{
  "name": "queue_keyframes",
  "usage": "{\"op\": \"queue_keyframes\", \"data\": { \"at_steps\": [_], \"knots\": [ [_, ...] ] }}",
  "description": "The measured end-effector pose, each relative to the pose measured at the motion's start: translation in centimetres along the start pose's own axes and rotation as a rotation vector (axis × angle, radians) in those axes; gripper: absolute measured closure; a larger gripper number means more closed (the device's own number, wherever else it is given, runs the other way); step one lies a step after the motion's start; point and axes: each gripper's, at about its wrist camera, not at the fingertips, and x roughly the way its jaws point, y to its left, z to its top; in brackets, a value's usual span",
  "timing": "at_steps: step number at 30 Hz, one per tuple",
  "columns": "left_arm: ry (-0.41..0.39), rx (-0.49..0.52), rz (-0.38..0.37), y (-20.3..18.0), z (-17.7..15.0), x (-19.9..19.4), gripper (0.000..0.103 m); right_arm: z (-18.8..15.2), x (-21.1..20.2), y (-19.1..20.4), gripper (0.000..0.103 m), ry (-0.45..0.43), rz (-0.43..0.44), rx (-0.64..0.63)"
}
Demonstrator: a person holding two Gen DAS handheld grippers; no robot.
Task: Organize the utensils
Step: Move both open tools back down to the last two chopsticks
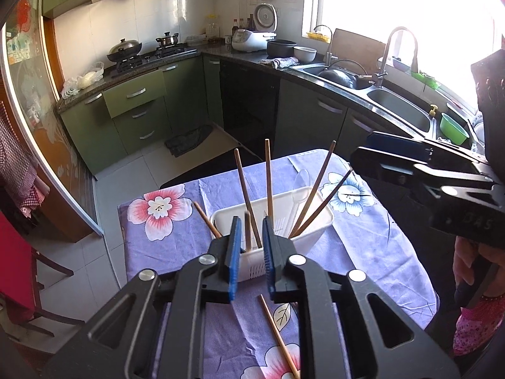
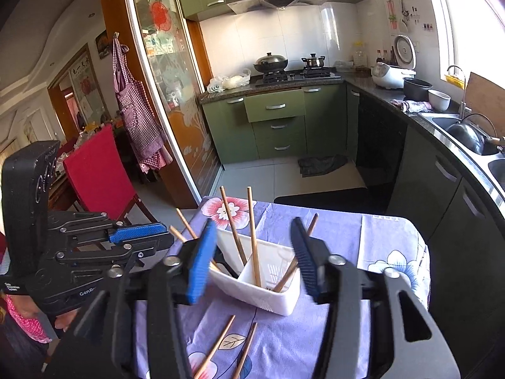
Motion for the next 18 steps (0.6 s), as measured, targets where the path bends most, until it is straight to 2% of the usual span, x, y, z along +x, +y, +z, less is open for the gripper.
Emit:
{"op": "queue_keyframes", "data": {
  "at_steps": [1, 6, 8, 10, 13, 16, 18],
  "knots": [
    [0.002, 0.0, 0.005, -0.1, -0.8, -0.4, 0.082, -0.5, -0.9, 0.1, 0.035, 0.0, -0.004, 0.002],
    [0.092, -0.02, -0.011, -0.8, -5.8, 0.7, 0.082, -5.2, -4.8, 0.0, 0.019, 0.029, -0.038, 0.017],
    [0.151, -0.031, -0.026, -1.4, -8.2, 2.2, 0.082, -8.0, -5.2, 0.1, 0.009, 0.081, -0.053, 0.006],
    [0.214, -0.06, -0.043, -1.7, -10.6, 4.1, 0.082, -11.1, -4.8, -0.1, 0.005, 0.174, -0.05, 0.003],
    [0.28, -0.105, -0.053, -2.2, -12.9, 6.9, 0.082, -15.7, -4.2, -0.6, 0.005, 0.288, -0.061, 0.011],
    [0.316, -0.127, -0.022, -2.6, -14.3, 9.3, 0.081, -19.1, -3.7, -1.6, 0.005, 0.376, -0.138, 0.051],
    [0.347, -0.141, 0.0, -2.6, -14.8, 11.0, 0.081, -20.6, -3.8, -2.4, 0.005, 0.406, -0.124, 0.101]
  ]
}}
